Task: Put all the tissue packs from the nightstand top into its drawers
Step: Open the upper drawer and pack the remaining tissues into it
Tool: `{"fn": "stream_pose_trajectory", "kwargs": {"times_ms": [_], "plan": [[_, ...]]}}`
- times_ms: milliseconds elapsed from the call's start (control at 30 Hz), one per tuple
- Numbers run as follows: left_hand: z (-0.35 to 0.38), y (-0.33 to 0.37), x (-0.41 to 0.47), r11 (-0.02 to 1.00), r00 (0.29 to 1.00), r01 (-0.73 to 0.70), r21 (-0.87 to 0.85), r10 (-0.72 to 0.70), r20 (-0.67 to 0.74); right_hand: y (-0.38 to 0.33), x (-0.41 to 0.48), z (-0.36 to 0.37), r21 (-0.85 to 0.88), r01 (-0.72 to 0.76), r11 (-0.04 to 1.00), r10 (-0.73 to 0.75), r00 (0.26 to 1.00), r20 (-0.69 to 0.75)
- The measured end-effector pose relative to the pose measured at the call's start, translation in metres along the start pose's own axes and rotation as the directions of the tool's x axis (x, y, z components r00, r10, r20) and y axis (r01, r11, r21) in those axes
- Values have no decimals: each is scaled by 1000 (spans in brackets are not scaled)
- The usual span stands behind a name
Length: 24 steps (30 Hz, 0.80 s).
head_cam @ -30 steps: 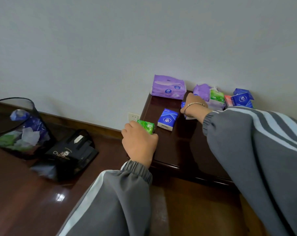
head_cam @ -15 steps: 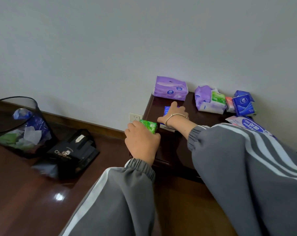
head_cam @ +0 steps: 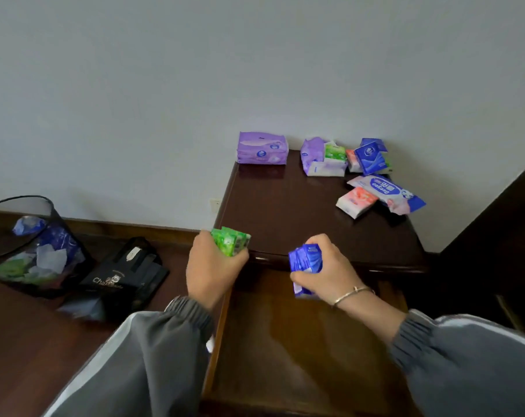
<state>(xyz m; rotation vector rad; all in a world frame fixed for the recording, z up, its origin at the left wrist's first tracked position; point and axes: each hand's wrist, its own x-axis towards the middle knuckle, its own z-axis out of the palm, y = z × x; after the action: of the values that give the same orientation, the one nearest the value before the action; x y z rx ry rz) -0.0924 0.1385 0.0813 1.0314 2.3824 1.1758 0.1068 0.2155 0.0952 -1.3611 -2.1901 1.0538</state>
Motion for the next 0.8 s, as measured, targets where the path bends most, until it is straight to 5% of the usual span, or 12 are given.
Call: {"fn": "stream_pose_trajectory", "kwargs": {"times_ms": [200, 333, 467, 600, 700, 800], "plan": [[39, -36, -100, 945, 958, -28, 327, -68, 278, 70, -71, 53, -126, -212, 969, 235, 951, 203], [61, -47, -113, 819, 888, -8, 574, -259, 381, 86, -82, 78, -395, -200, 897, 308, 923, 231], [66, -51, -114, 779, 826, 54, 624, -386, 410, 87, -78, 73, -322, -287, 902, 391, 859, 330], [54, -46, -102, 870, 892, -145, 471, -90, 442, 97, -74, 57, -205, -375, 904, 424, 844, 329], [48, -41, -86, 860, 762, -396, 323, 111, 638, 103, -73, 50, -178, -415, 892, 452, 827, 336], [46, -38, -79, 779, 567, -494, 386, -48, 822, 99, -75, 55, -140, -411, 901, 433, 834, 342]]}}
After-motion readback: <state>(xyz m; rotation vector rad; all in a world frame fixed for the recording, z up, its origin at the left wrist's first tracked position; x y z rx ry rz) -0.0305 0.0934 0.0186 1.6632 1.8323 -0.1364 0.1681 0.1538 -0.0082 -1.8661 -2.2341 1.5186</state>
